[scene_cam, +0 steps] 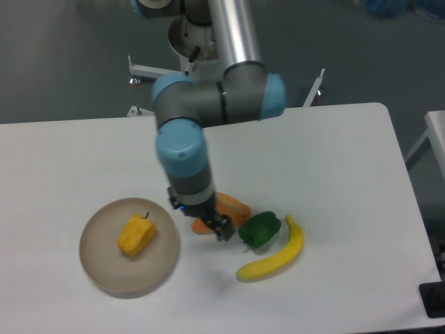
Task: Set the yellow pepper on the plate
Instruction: 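Lift the open gripper away from the plate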
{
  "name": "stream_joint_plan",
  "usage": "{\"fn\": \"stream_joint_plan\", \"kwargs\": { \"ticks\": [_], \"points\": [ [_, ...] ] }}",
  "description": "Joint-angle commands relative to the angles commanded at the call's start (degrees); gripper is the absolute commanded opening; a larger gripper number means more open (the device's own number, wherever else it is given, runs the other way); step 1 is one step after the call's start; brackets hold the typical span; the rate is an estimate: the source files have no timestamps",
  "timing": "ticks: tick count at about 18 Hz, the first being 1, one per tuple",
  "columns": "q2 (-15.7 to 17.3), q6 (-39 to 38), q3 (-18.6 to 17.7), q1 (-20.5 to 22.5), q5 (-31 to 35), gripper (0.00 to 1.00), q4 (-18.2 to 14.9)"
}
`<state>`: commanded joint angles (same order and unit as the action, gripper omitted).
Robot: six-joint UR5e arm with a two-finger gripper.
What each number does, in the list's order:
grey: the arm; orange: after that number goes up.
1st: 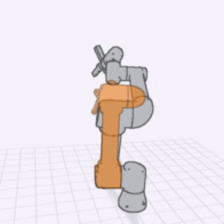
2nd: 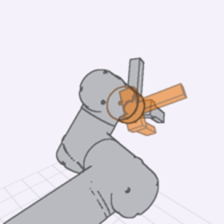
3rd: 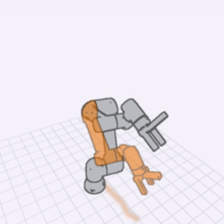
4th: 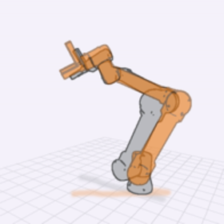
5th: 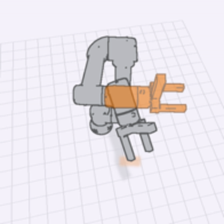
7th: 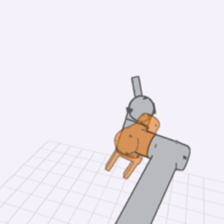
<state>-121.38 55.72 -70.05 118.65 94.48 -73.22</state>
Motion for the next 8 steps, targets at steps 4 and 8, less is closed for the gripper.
{"fn": "stream_joint_plan", "kwargs": {
  "ticks": [4,8],
  "points": [
    [-0.09,0.09,0.0,0.88,-0.09,0.99,0.44],
    [0.0,0.09,0.26,1.14,-0.18,0.99,0.27]
  ]
}}
